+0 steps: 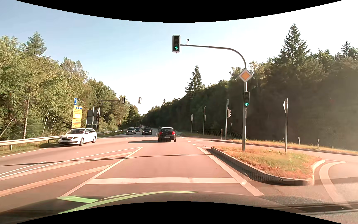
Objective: Follow the waypoints while adhering to traffic rules and regulations
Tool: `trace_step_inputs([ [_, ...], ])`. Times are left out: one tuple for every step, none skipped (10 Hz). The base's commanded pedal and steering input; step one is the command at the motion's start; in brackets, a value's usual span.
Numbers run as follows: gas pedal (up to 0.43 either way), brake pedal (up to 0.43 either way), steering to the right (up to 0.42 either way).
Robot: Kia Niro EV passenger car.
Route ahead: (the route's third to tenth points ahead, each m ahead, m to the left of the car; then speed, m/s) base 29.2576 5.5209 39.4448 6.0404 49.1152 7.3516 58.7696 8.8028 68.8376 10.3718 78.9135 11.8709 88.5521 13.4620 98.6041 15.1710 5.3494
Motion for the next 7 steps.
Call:
trace_step_inputs([
  [0.228,0.000,-0.022],
  [0.228,0.000,-0.021],
  [0.228,0.000,-0.020],
  [0.228,0.000,-0.020],
  [0.228,0.000,-0.019],
  [0.240,0.000,-0.018],
  [0.240,0.000,-0.018],
])
